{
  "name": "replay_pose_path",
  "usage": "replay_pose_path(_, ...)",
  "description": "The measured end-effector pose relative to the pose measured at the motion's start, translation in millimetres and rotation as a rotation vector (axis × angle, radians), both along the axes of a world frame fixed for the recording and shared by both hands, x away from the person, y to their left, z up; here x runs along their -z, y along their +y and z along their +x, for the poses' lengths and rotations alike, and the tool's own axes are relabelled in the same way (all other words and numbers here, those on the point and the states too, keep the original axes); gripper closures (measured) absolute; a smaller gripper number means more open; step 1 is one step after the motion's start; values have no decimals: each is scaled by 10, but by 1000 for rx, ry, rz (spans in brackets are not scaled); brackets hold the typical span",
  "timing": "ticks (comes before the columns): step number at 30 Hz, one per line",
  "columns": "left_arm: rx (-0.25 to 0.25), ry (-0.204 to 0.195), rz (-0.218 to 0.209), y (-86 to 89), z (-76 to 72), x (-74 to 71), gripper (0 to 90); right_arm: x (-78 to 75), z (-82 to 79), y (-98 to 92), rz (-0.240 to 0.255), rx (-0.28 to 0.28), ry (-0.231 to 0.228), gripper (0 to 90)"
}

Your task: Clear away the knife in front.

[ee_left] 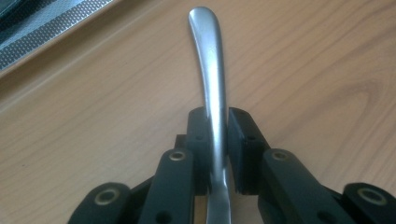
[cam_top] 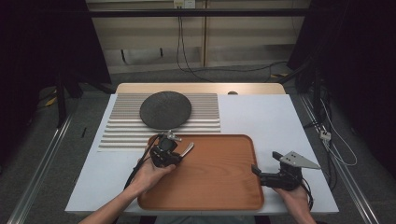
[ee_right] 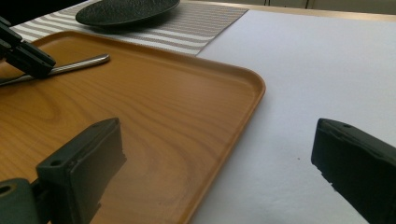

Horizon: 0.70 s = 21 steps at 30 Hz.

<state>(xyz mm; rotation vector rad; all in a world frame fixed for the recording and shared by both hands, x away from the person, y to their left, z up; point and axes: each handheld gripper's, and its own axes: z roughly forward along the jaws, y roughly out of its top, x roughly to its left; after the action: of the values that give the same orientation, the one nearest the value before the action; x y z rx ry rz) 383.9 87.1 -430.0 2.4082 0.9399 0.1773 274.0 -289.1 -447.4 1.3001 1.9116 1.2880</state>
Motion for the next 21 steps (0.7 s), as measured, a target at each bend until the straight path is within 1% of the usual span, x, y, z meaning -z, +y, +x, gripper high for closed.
replay_pose_path(2,-3,3,-1,15,-17,0,799,0,1,-2,-1,-1,0,23)
replay_pose_path(8,-7,-4,4,83,-80,0,798,-2,4,-6,3,-6,-1,22)
replay_pose_path(9,0,-5,7,95,-82,-1,798,-2,5,-7,3,-5,0,22)
replay_pose_path(10,-7,-4,6,102,-92,-1,798,-1,7,-7,0,-8,1,22)
replay_pose_path(16,-5,-17,0,125,-153,6,797,6,7,0,2,-10,6,22)
replay_pose_path(19,-8,-16,-15,142,-155,15,792,6,6,-5,2,-11,5,22)
replay_pose_path(21,-3,-12,-10,155,-147,8,778,6,3,-7,2,-12,4,23)
